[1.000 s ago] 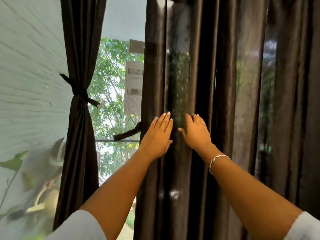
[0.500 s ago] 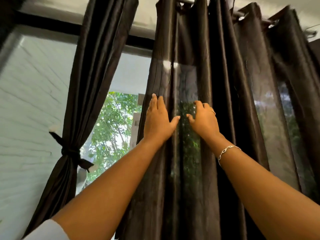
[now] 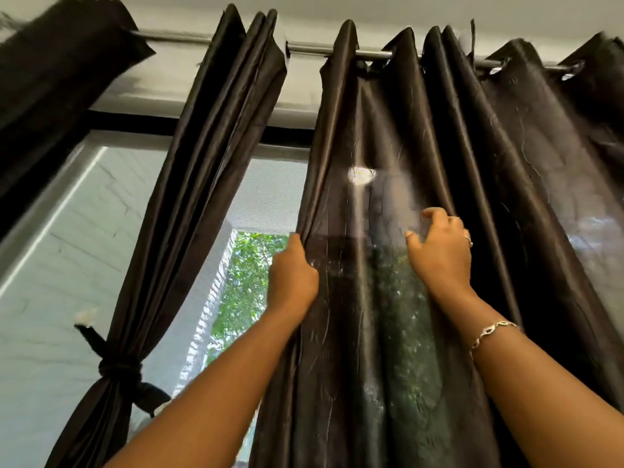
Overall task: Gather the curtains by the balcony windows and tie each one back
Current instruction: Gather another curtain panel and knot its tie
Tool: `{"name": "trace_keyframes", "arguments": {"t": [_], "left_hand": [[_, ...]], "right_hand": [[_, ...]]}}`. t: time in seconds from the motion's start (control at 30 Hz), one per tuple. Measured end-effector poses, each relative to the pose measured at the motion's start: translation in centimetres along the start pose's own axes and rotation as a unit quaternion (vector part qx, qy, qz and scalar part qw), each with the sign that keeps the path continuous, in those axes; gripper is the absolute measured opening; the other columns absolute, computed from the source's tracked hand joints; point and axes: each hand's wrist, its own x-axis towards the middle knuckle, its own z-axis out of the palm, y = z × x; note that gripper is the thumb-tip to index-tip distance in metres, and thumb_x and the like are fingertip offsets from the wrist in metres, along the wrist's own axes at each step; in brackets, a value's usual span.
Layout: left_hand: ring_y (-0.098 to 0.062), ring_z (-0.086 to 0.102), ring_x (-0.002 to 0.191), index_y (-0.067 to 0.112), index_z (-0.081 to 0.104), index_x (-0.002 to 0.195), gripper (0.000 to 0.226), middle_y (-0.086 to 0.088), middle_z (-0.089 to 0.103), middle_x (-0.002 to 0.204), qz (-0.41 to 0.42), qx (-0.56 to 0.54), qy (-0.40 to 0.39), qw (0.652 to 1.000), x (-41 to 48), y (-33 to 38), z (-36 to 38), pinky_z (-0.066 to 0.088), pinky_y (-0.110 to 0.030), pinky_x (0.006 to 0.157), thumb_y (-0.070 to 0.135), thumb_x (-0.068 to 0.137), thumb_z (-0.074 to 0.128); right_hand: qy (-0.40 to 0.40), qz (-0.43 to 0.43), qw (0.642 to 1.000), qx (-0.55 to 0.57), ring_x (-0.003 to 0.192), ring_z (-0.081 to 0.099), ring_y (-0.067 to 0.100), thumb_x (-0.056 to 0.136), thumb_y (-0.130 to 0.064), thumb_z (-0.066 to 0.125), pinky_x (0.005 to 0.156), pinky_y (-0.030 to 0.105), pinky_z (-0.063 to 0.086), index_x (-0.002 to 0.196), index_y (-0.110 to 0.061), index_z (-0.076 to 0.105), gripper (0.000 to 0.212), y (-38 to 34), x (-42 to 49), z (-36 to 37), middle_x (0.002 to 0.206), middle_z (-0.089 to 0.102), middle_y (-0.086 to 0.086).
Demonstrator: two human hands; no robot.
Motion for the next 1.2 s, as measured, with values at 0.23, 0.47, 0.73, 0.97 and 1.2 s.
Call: {"name": "trace_keyframes", "arguments": {"t": [0.23,0.47,0.73,0.97,1.2], "left_hand": [[-0.042,0.055,0.102,-0.007,0.060,0.101,0.022,-0.032,0.060,0.106,-0.008,0.039,0.020,0.999,4.7,-5.8,-5.9,0.039,-0.037,0.076,-0.005,0.085,0.045],[-0.047,0.056,0.095,-0.006,0.062,0.097,0.026,-0.036,0.059,0.098,-0.005,0.141,0.065,0.988,9.5,-9.6,-15.4,0.044,-0.046,0.080,-0.011,0.077,0.045],[-0.042,0.057,0.083,-0.002,0.063,0.087,0.015,-0.030,0.061,0.084,0.010,0.149,0.082,0.985,9.0,-13.9,-20.7,0.034,-0.034,0.062,-0.006,0.079,0.051],[-0.035,0.061,0.088,0.005,0.067,0.092,0.013,-0.019,0.064,0.083,0.072,0.038,0.034,0.996,7.4,-9.2,-17.3,0.034,-0.029,0.065,0.006,0.079,0.063],[-0.032,0.059,0.101,0.002,0.061,0.105,0.027,-0.017,0.065,0.104,0.044,-0.010,0.002,0.999,6.1,-6.7,-13.1,0.045,-0.032,0.080,0.015,0.082,0.065]], "right_hand": [[0.027,0.036,0.999,-0.005,0.121,0.038,0.042,0.087,-0.020,0.057,0.102,0.046,0.032,0.130,-0.007,0.043,0.047,-1.0,0.8,1.4,0.132,0.042,0.025],[0.007,0.064,0.998,0.015,0.122,0.039,0.042,0.087,-0.022,0.058,0.102,0.043,0.032,0.130,-0.007,0.044,0.047,-4.9,-0.2,4.4,0.131,0.044,0.026],[-0.019,0.030,0.998,0.056,0.119,0.045,0.038,0.090,-0.024,0.055,0.101,0.045,0.037,0.129,-0.008,0.044,0.044,-9.4,-0.9,7.0,0.128,0.050,0.020],[0.018,0.037,0.994,0.104,0.116,0.049,0.038,0.094,-0.026,0.049,0.095,0.043,0.040,0.123,-0.008,0.049,0.035,-9.3,0.0,6.2,0.124,0.055,0.019],[-0.040,0.070,0.980,0.182,0.112,0.053,0.030,0.087,-0.058,0.046,0.086,0.035,0.039,0.115,-0.006,0.054,0.060,-9.4,1.5,4.3,0.119,0.060,0.012]]}}
